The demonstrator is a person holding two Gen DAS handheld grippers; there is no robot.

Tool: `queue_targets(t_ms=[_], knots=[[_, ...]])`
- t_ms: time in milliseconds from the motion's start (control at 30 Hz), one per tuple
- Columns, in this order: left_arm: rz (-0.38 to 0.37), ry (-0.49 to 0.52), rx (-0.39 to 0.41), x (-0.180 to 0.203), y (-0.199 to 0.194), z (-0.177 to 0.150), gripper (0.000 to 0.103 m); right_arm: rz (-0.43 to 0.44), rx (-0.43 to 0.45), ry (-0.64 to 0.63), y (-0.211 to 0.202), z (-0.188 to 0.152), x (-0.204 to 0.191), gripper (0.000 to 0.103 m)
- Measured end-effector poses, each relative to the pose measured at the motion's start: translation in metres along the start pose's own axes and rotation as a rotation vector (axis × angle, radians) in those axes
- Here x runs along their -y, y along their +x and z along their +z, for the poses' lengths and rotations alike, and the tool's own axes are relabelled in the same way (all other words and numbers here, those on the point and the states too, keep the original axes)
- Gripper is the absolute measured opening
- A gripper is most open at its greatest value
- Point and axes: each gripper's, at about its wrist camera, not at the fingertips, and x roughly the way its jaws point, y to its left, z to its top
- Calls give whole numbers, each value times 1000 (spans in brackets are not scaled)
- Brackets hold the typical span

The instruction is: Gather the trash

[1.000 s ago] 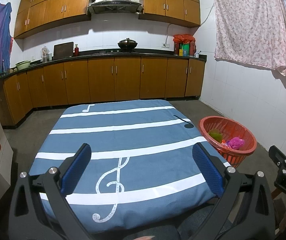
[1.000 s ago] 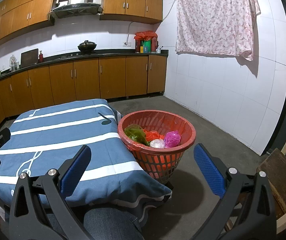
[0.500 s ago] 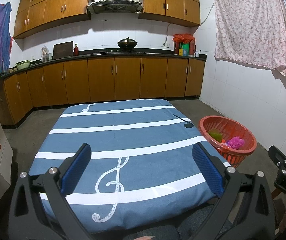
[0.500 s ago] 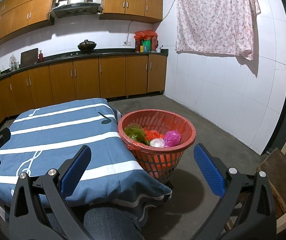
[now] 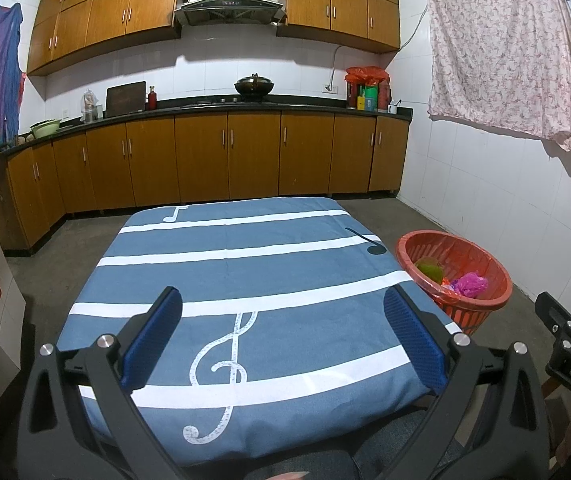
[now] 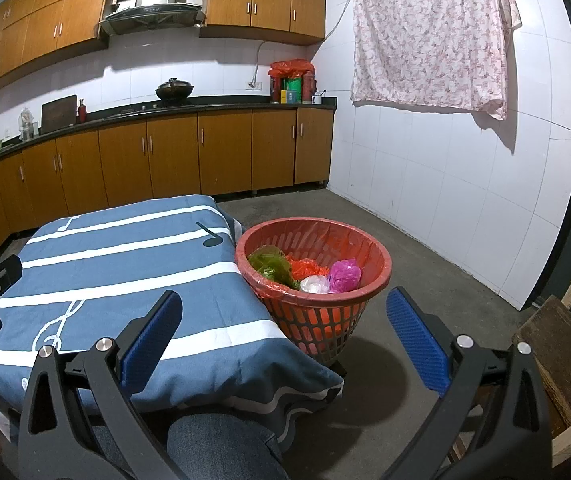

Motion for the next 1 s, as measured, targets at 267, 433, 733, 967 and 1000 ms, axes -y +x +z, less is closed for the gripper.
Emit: queue_targets(t_ms=[267,433,733,967,1000], knots=[[-1,0,-1,0,0,1,99,1,0,0,0,1,0,101],[0,0,-1,0,0,1,99,0,-1,0,-1,1,1,101],[0,0,-1,1,-1,0,99,1,-2,1,-1,2,1,101],[7,-4,-5,0,-2,-2,99,1,-3,1,-1,2,1,101],[8,-4,-5,1,-1,-3,99,1,-3,1,-1,2,1,101]])
